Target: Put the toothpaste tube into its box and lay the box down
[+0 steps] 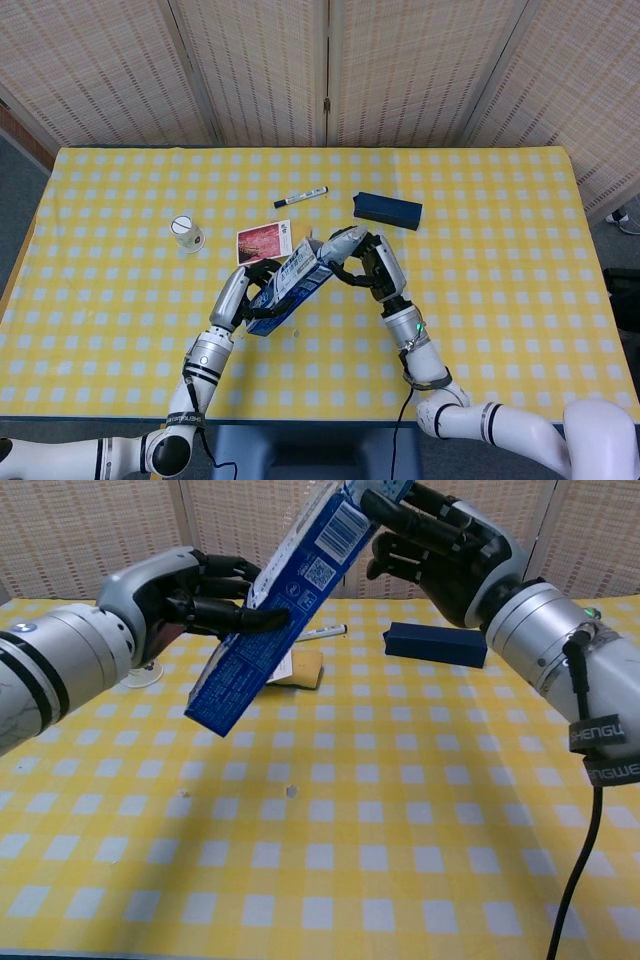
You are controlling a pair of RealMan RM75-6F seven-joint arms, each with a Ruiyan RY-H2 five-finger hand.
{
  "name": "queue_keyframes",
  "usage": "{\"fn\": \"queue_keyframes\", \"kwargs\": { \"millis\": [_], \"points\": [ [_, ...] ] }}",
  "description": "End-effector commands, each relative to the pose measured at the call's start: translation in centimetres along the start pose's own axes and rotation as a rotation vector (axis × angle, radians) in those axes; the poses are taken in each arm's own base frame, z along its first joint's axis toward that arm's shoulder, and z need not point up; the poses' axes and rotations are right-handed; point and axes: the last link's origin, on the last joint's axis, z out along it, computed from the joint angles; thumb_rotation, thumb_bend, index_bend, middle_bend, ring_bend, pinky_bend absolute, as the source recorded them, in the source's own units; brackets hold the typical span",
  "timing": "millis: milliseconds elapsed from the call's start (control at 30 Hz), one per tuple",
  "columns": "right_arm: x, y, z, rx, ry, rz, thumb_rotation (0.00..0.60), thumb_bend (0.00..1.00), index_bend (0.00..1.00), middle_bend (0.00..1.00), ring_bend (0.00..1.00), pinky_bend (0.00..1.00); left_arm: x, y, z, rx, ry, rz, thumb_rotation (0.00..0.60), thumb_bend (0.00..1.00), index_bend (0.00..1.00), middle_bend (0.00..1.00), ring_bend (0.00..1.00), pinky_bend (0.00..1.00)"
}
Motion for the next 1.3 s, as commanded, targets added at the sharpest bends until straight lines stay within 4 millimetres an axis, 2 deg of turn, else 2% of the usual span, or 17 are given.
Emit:
{"fn": "queue_keyframes", "kwargs": {
  "millis": [33,100,200,267,467,767,1000,1133,1300],
  "points": [
    [-0.1,0.0,0.0,0.001,-0.030,-0.005,0.600,0.31,0.39,0.33,0.51,0.40,0.1,0.0,0.0,0.001,0.001,0.000,0.600,0.33,0.62,0.66,0.58,0.58],
    [0.0,-0.1,0.0,0.008,-0.031,0.002,0.600,0.31,0.19,0.23,0.41,0.31,0.2,-0.1,0.0,0.002,0.003,-0.001,0.600,0.33,0.62,0.66,0.58,0.58],
    [0.2,-0.3,0.1,0.024,-0.017,0.012,0.600,0.31,0.03,0.13,0.33,0.23,0.3,0.0,-0.1,-0.001,0.006,-0.008,0.600,0.33,0.62,0.66,0.58,0.58],
    [0.4,-0.5,0.1,0.035,-0.006,0.015,0.600,0.31,0.00,0.09,0.29,0.19,0.4,0.0,-0.2,-0.004,0.006,-0.011,0.600,0.33,0.62,0.66,0.58,0.58],
    [0.5,-1.1,0.0,0.055,0.000,0.000,0.600,0.31,0.00,0.02,0.22,0.12,0.3,0.4,-0.4,-0.023,0.004,-0.021,0.600,0.33,0.62,0.66,0.58,0.58],
    [1.7,-2.5,-1.0,0.096,0.010,-0.012,0.600,0.31,0.00,0.01,0.21,0.12,1.2,1.2,-0.9,-0.072,0.056,-0.082,0.600,0.33,0.62,0.67,0.58,0.58],
    [3.9,-4.1,-2.1,0.111,0.034,-0.052,0.600,0.31,0.00,0.01,0.20,0.12,2.7,1.8,-1.8,-0.165,0.136,-0.158,0.600,0.33,0.62,0.67,0.58,0.58],
    [5.9,-5.3,-2.9,0.122,0.072,-0.065,0.600,0.31,0.00,0.00,0.20,0.12,3.3,1.3,-2.5,-0.216,0.207,-0.123,0.600,0.33,0.62,0.67,0.58,0.58],
    [7.3,-6.6,-3.4,0.142,0.093,-0.073,0.600,0.31,0.00,0.00,0.19,0.11,2.4,0.2,-2.4,-0.244,0.247,-0.070,0.600,0.33,0.62,0.67,0.57,0.58]
  ]
}}
